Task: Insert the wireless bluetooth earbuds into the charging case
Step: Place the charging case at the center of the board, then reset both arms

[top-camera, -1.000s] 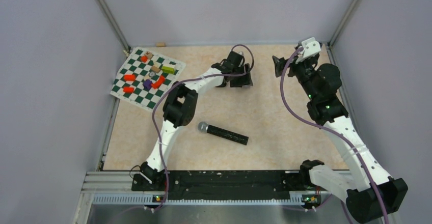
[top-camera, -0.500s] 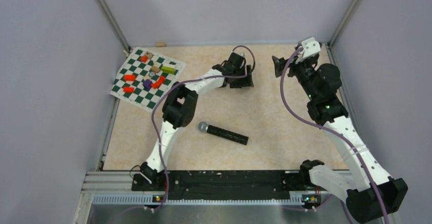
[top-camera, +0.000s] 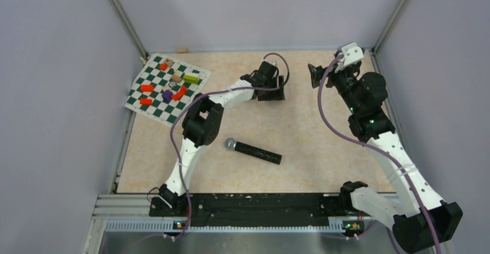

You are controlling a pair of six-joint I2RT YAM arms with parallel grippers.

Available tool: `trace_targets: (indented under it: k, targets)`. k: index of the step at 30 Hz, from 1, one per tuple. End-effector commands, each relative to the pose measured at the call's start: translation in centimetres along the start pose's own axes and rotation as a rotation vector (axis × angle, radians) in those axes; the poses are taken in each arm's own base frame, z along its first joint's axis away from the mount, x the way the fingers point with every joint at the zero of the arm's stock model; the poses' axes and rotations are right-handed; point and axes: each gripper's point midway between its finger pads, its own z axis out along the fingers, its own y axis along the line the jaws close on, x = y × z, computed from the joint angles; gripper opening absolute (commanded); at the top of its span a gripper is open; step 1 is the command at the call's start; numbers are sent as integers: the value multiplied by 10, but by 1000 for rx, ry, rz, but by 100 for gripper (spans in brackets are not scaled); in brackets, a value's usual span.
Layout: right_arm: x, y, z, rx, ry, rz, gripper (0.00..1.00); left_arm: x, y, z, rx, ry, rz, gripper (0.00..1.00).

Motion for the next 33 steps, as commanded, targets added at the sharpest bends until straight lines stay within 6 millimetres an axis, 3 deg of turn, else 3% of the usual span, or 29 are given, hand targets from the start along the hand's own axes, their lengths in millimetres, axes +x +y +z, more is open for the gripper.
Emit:
trace_targets:
  k: [1,9,16,18,21,24,27,31,33]
  targets:
    - [-17,-4,-7,10,-53,15,99,-10,5,-23,-39,-30,35,73]
    - [-20,-5,-8,12,-59,15,99,-20,3,-35,-38,-62,62,73]
    - [-22,-5,-9,13,-62,13,99,-51,-21,-77,23,-138,127,76]
    - [-20,-4,-8,7,-56,14,99,-68,-29,-99,36,-193,171,77]
    - [-19,-2,-7,-1,-51,17,99,-99,-42,-146,52,-303,248,78]
    - [-22,0,-7,-19,-46,20,99,-125,-43,-199,35,-425,337,95]
    - [-23,4,-5,-58,-29,15,99,-141,-32,-251,-28,-543,425,99]
    - [-13,19,-12,-164,26,-37,99,-140,-4,-310,-48,-635,489,99]
    - [-4,22,-20,-175,46,-38,99,-125,15,-331,-14,-631,537,99]
